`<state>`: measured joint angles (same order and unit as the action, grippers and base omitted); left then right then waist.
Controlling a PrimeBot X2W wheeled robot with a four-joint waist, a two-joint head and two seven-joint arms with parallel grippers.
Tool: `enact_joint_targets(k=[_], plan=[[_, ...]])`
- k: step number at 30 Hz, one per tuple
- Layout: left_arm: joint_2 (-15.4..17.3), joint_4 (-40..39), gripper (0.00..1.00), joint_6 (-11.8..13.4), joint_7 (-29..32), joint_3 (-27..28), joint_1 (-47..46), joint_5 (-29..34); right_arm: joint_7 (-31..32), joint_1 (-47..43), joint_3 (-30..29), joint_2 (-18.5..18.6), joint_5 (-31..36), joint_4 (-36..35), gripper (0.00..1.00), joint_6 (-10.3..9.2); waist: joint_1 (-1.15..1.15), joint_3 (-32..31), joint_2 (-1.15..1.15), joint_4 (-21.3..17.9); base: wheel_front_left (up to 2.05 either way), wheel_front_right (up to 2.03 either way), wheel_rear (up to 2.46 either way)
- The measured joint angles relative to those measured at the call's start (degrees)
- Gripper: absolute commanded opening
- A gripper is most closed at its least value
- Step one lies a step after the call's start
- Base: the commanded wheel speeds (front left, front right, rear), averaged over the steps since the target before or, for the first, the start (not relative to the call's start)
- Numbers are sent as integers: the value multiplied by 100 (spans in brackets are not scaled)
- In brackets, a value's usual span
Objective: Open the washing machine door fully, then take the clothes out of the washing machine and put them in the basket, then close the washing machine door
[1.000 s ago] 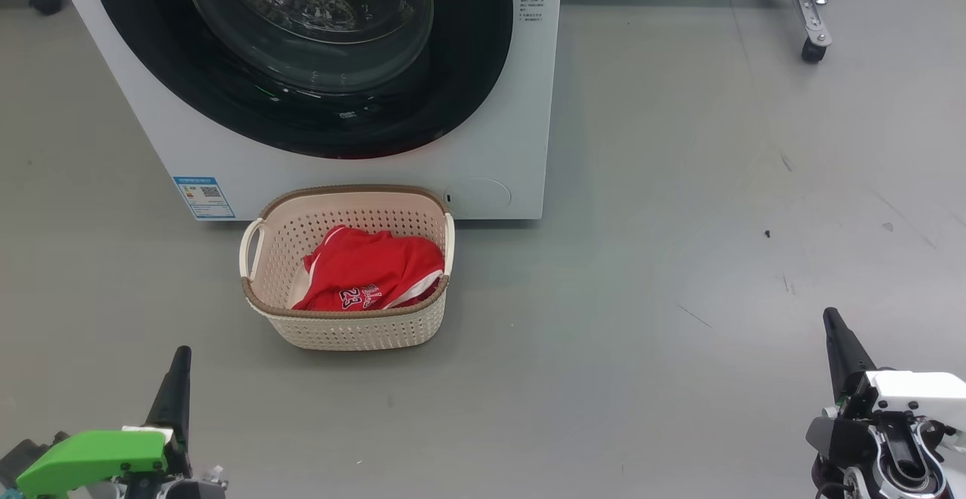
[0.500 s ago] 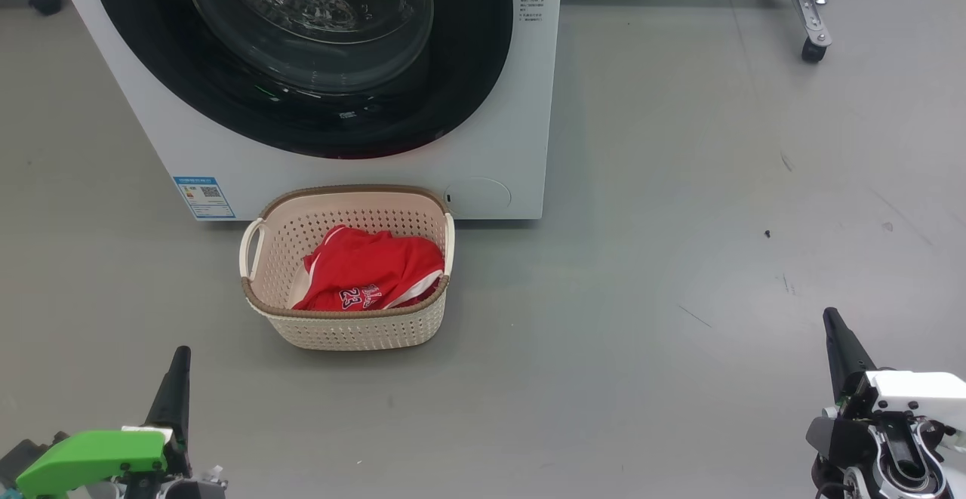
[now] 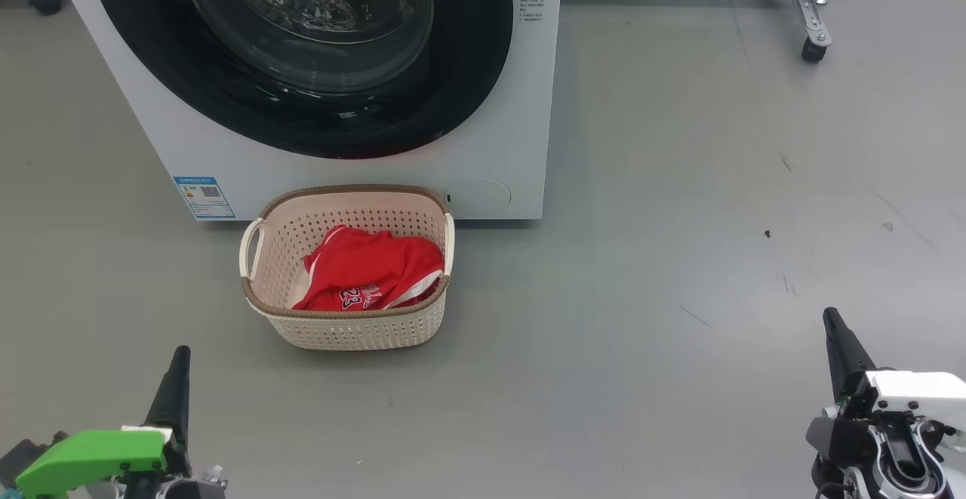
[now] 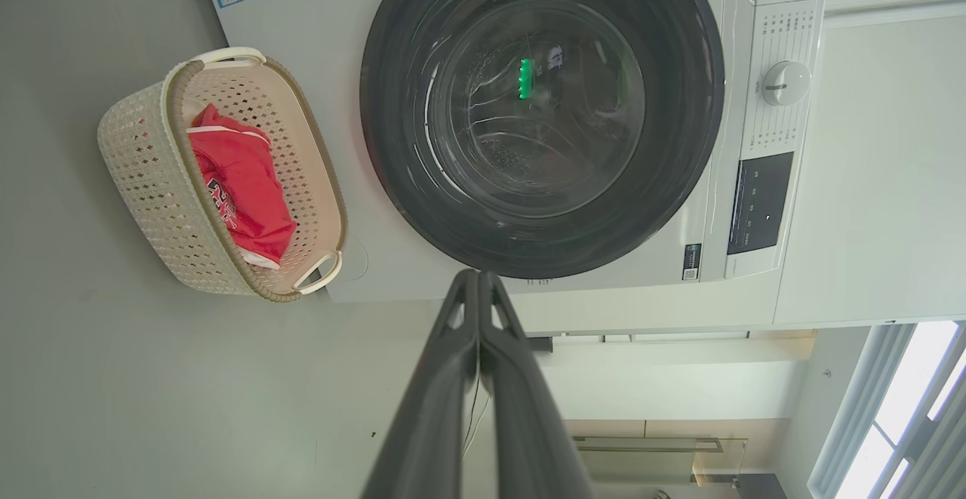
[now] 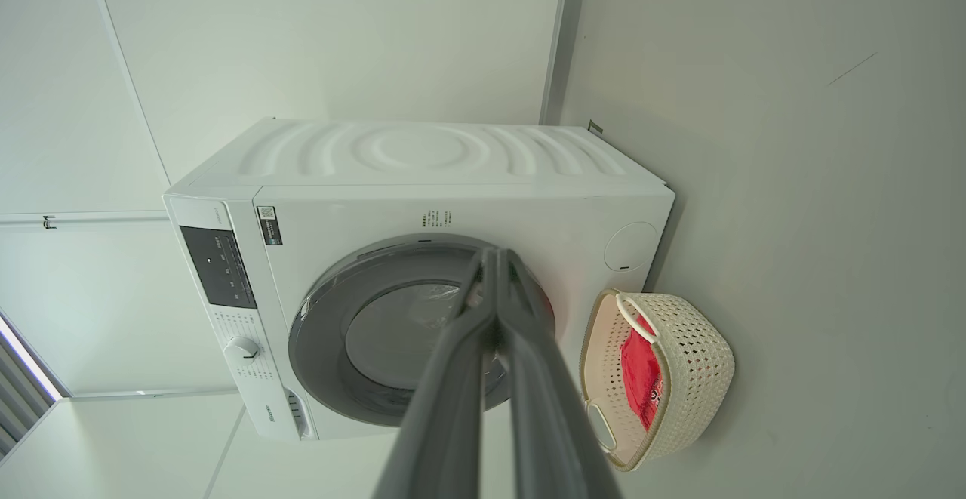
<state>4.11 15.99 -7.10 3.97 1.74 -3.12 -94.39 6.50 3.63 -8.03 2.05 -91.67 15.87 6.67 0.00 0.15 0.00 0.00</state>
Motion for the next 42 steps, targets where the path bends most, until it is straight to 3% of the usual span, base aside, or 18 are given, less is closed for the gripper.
enact_joint_targets(k=[42], plan=[[-10,-11,0,0,2,13,-4,1,-1,0,4,0,0,-1,0,0,0,1,0,0,0,0,0]])
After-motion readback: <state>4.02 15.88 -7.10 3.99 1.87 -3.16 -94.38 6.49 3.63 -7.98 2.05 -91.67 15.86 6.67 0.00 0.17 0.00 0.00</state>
